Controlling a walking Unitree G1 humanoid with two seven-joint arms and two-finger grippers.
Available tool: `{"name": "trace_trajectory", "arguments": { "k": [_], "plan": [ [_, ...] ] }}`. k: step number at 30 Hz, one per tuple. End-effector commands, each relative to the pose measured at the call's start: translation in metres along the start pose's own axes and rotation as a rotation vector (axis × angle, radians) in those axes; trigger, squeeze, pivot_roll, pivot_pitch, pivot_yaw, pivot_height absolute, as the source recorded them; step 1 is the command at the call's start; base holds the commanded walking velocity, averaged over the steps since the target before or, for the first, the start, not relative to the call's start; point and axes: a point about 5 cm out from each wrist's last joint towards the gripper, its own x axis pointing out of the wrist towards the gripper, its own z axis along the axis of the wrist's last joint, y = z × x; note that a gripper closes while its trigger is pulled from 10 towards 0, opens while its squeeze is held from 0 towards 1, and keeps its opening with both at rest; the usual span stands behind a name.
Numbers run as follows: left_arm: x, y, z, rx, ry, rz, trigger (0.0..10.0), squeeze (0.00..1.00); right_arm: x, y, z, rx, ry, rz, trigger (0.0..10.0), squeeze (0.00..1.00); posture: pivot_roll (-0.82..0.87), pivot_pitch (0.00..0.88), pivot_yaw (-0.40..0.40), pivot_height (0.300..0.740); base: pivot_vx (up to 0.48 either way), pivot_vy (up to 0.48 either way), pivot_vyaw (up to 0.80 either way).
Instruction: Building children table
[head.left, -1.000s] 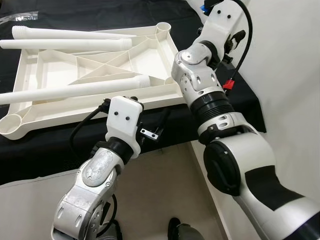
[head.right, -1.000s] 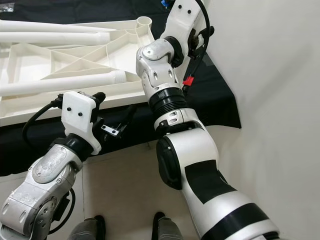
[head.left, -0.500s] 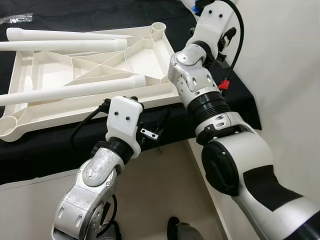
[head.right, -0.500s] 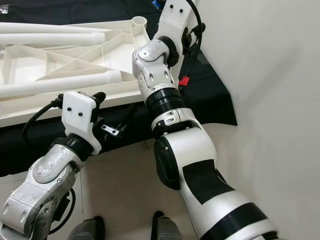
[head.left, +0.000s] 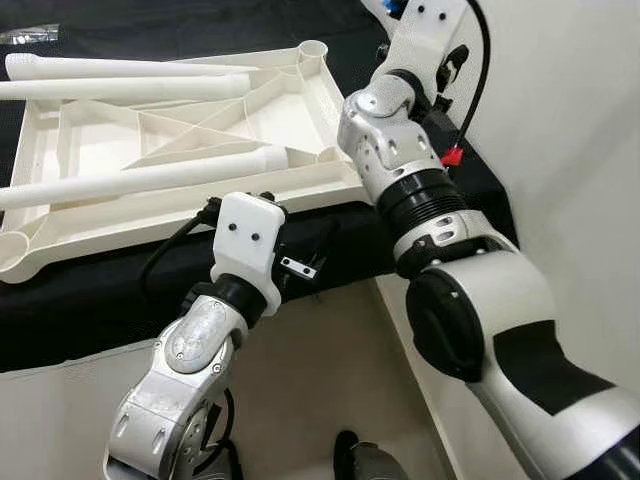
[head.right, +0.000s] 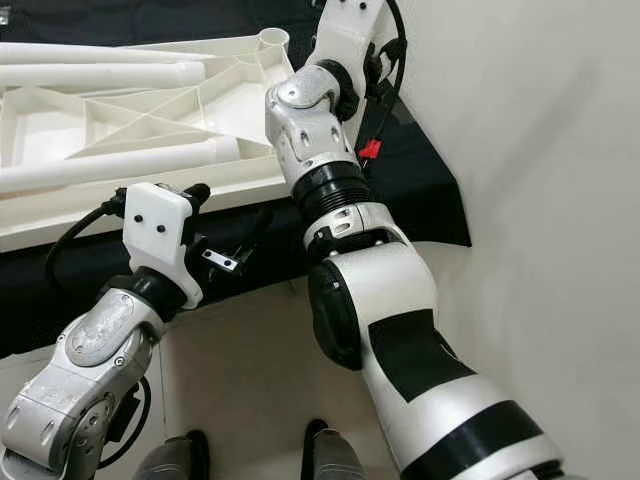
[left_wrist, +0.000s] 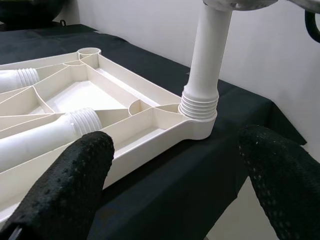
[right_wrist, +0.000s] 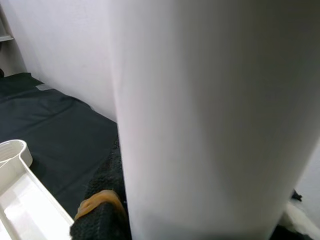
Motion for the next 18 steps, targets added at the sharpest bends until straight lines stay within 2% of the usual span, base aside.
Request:
{"name": "trace_trajectory", "arguments": {
  "k": [1, 9, 12, 18],
  "plan": [
    [-0.001, -0.002, -0.002, -0.005, 0.003, -0.004, 10.0, 0.0, 0.003, -0.001, 0.01, 0.018, -0.005, -0.013, 10.0, 0.0, 0.07, 0.279, -0.106, 0.74, 0.0, 0.0, 0.0],
    [-0.001, -0.001, -0.001, -0.004, 0.002, -0.004, 10.0, 0.0, 0.002, 0.0, 0.006, 0.008, 0.002, -0.005, 10.0, 0.0, 0.07, 0.281, -0.104, 0.74, 0.0, 0.0, 0.0],
    [-0.001, -0.002, -0.001, -0.005, 0.001, -0.004, 10.0, 0.0, -0.003, 0.001, -0.015, -0.043, 0.041, 0.012, 10.0, 0.0, 0.07, 0.283, -0.104, 0.74, 0.0, 0.0, 0.0],
    [0.0, -0.002, -0.001, -0.005, 0.001, -0.003, 10.0, 0.0, -0.009, 0.002, -0.038, -0.094, 0.098, 0.03, 10.0, 0.0, 0.07, 0.286, -0.106, 0.74, 0.0, 0.0, 0.0]
  ]
}}
